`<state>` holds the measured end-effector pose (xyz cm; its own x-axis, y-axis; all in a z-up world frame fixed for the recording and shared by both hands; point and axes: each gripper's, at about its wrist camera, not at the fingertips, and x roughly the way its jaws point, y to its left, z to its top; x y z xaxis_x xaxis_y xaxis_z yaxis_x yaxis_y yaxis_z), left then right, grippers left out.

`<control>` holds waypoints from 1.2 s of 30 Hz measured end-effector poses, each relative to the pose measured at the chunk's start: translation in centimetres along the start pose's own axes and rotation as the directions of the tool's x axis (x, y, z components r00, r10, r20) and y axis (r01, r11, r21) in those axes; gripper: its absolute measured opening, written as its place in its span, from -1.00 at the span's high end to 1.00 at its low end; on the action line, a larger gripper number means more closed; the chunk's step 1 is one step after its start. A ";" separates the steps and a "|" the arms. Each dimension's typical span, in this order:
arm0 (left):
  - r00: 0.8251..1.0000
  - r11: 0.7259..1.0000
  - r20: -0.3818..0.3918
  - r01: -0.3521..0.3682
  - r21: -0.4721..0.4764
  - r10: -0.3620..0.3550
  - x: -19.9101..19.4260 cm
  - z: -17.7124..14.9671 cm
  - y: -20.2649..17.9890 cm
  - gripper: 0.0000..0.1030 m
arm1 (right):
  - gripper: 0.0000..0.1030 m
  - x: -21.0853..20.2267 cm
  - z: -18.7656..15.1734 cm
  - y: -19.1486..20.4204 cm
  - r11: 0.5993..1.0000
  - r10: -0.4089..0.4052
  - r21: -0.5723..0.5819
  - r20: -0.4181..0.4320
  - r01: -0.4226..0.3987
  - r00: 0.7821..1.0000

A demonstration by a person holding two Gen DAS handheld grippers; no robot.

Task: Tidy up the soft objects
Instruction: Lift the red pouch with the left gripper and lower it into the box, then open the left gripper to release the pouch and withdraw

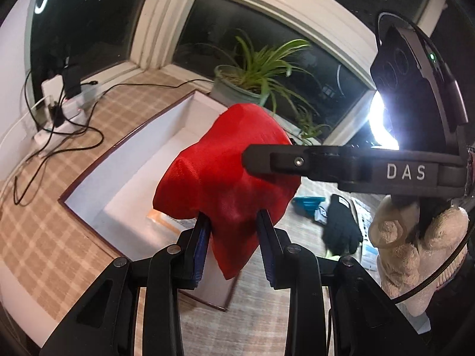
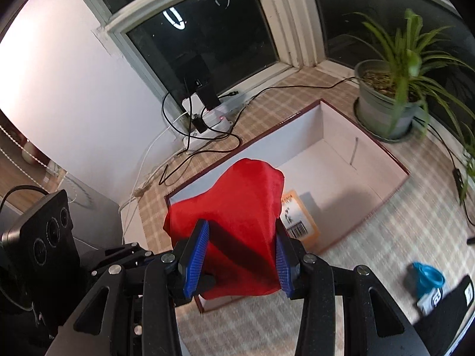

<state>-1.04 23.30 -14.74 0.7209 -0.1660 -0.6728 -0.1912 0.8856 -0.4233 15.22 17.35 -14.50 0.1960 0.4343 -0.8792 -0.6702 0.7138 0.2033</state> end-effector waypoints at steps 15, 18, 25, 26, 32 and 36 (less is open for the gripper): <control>0.999 0.998 -0.037 -0.031 -0.059 0.029 2.4 0.7 2.6 0.42 | 0.24 3.5 2.4 -0.3 0.998 -0.057 -0.026 -0.009 0.057 0.998; 0.999 0.998 -0.033 -0.041 -0.053 0.039 2.4 0.8 2.5 0.47 | 0.20 3.2 2.4 -0.5 0.997 -0.077 -0.021 0.010 0.077 0.997; 0.998 0.998 -0.031 -0.047 -0.041 0.046 2.2 0.7 2.3 0.47 | 0.16 2.0 2.1 -1.2 0.997 -0.069 0.021 0.062 0.068 0.996; 0.998 0.998 -0.030 -0.047 -0.039 0.046 2.2 0.8 2.2 0.47 | 0.15 1.7 1.9 -1.3 0.997 -0.065 0.032 0.072 0.063 0.995; 0.999 0.999 -0.019 -0.038 -0.026 0.038 1.5 0.8 1.3 0.44 | 0.09 -0.5 -0.4 -2.4 0.994 -0.053 0.104 0.135 0.039 0.989; 0.999 0.999 -0.007 -0.044 -0.017 0.044 0.8 0.7 0.7 0.38 | 0.04 -2.7 -2.7 -3.3 0.988 -0.108 0.126 0.190 0.085 0.976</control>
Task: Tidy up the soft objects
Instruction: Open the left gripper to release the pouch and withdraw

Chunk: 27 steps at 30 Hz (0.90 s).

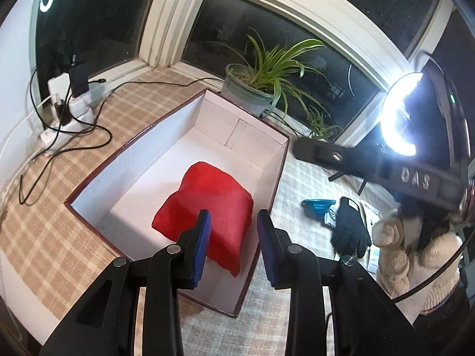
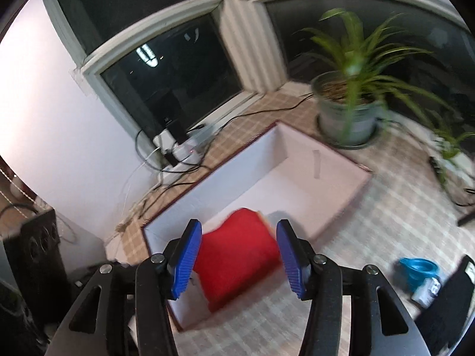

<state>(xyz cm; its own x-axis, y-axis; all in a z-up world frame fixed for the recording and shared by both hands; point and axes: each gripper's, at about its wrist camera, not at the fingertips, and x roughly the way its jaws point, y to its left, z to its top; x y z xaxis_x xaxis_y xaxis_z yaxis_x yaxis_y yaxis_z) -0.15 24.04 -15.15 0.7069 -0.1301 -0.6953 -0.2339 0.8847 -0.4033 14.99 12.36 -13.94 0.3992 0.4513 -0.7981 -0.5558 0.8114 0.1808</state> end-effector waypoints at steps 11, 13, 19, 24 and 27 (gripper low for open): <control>1.000 0.999 0.023 0.015 0.032 -0.016 -1.2 -1.8 -4.0 0.05 | -0.08 -7.9 -6.2 -5.1 0.995 -0.088 0.058 0.103 0.082 0.991; 1.000 0.999 0.024 0.019 0.041 -0.019 -1.3 -2.2 -4.9 0.04 | -0.13 -9.6 -7.6 -6.3 0.993 -0.094 0.075 0.114 0.086 0.989; 0.998 0.997 0.007 0.056 0.062 -0.057 -0.7 -3.8 -7.9 0.04 | -0.29 -14.7 -12.2 -10.5 0.984 -0.128 0.147 0.154 0.105 0.980; 0.996 0.993 -0.023 0.083 0.085 -0.082 0.1 -5.3 -10.6 0.04 | -0.33 -18.5 -16.0 -14.4 0.963 -0.195 0.221 0.160 0.157 0.968; 0.994 0.990 -0.043 0.101 0.100 -0.097 0.7 -6.2 -12.1 0.03 | -0.38 -20.5 -18.3 -16.7 0.944 -0.231 0.274 0.158 0.182 0.960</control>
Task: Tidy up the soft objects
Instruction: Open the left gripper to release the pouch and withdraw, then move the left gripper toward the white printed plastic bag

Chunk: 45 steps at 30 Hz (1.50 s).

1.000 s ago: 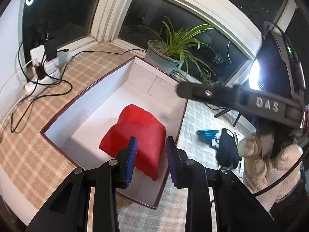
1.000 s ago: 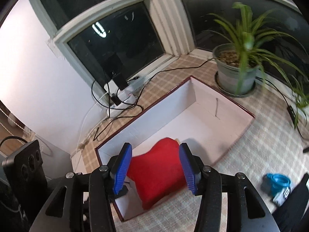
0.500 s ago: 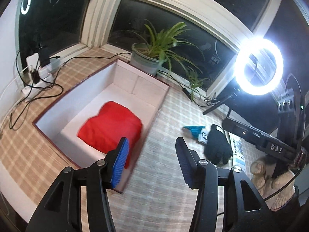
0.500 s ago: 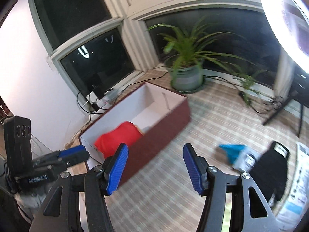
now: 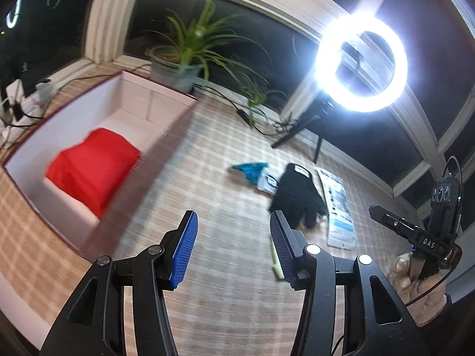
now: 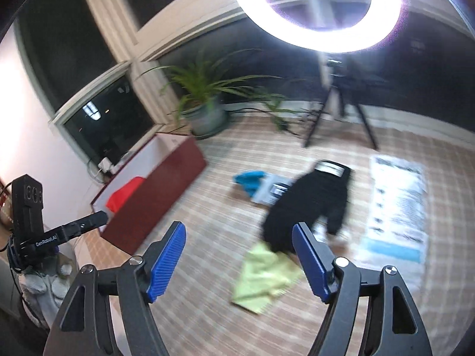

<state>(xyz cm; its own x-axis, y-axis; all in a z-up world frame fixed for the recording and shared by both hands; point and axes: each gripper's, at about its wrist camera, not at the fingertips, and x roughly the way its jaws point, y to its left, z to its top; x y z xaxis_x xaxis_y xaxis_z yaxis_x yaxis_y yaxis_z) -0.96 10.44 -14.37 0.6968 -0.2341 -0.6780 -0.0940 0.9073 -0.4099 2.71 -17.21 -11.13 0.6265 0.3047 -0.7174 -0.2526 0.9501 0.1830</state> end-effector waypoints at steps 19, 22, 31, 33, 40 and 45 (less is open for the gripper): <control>0.970 0.966 -0.173 0.197 0.165 -0.169 7.8 -2.5 -14.5 -0.07 | -0.39 -5.5 -4.2 -17.9 0.946 -0.089 0.310 -0.042 0.098 0.995; 0.957 0.953 -0.209 0.240 0.184 -0.201 9.6 -2.8 -17.0 -0.07 | -0.39 -5.1 -4.0 -20.3 0.931 -0.054 0.357 -0.053 0.069 0.997; 0.898 0.902 -0.355 0.357 0.243 -0.260 16.6 -3.1 -23.0 -0.07 | -0.39 -2.2 -2.6 -25.6 0.912 0.021 0.409 -0.097 0.021 0.995; 0.882 0.900 -0.388 0.372 0.226 -0.267 18.2 -2.9 -23.4 -0.07 | -0.39 -1.3 -2.4 -26.5 0.907 0.030 0.420 -0.107 0.018 0.994; 0.864 0.902 -0.447 0.363 0.235 -0.231 23.3 -2.1 -24.5 -0.07 | -0.29 1.7 -2.0 -28.2 0.900 0.064 0.437 -0.140 0.004 0.988; 0.856 0.897 -0.482 0.349 0.270 -0.188 25.8 -1.9 -25.2 -0.07 | -0.22 3.7 -1.5 -28.8 0.900 0.081 0.436 -0.171 0.002 0.982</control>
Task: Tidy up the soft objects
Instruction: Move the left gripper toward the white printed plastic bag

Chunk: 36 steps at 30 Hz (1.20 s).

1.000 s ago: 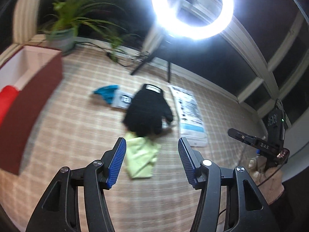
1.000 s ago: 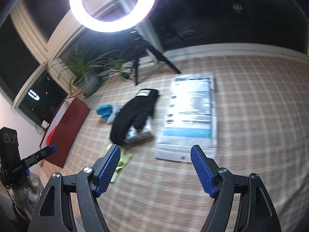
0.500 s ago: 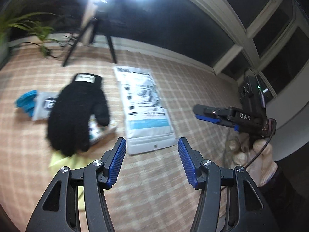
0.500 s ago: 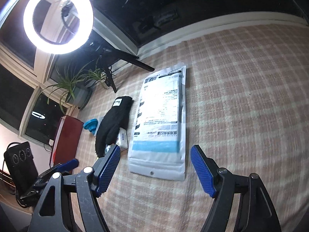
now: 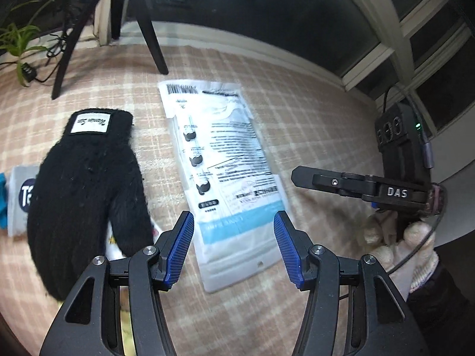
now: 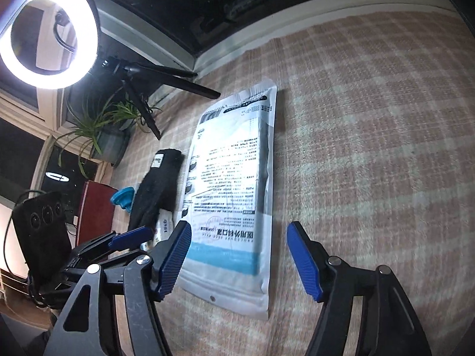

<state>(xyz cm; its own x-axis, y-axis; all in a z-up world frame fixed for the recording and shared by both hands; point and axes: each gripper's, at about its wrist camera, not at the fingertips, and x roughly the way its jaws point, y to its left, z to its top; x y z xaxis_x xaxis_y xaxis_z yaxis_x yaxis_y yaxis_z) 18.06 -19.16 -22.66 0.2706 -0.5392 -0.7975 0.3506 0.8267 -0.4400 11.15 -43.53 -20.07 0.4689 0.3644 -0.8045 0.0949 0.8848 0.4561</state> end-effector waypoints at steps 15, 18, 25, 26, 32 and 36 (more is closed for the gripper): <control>0.992 0.998 -0.106 -0.066 0.002 0.066 3.7 1.8 0.5 -0.23 | -0.15 2.1 1.3 -1.1 0.999 0.033 0.039 -0.053 -0.031 0.998; 0.990 0.998 -0.122 -0.066 0.006 0.066 4.4 2.0 0.5 -0.23 | -0.12 2.4 1.3 -0.9 0.999 0.038 0.037 -0.063 -0.036 0.997; 0.989 0.998 -0.138 -0.060 -0.004 0.059 5.2 2.0 0.5 -0.23 | -0.06 3.0 1.1 -0.6 0.999 0.036 0.025 -0.086 -0.034 0.996; 0.988 0.998 -0.139 -0.062 -0.003 0.061 5.2 1.9 0.5 -0.23 | -0.04 3.1 1.1 -0.6 0.999 0.037 0.026 -0.087 -0.035 0.996; 0.989 0.999 -0.138 -0.049 -0.006 0.048 5.6 2.0 0.4 -0.18 | 0.09 3.6 0.8 -0.2 0.999 0.034 0.018 -0.100 -0.032 0.994; 0.989 0.999 -0.136 -0.051 0.007 0.052 5.6 2.1 0.3 -0.18 | 0.10 3.8 0.8 0.2 1.000 0.025 0.012 -0.103 -0.024 0.994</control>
<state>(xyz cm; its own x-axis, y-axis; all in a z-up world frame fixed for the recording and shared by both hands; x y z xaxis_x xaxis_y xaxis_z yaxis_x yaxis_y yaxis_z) 21.52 -22.27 -26.43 0.1638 -0.4686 -0.8681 0.3427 0.8522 -0.3954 13.62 -42.23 -22.75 0.3783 0.4142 -0.8278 0.0947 0.8723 0.4798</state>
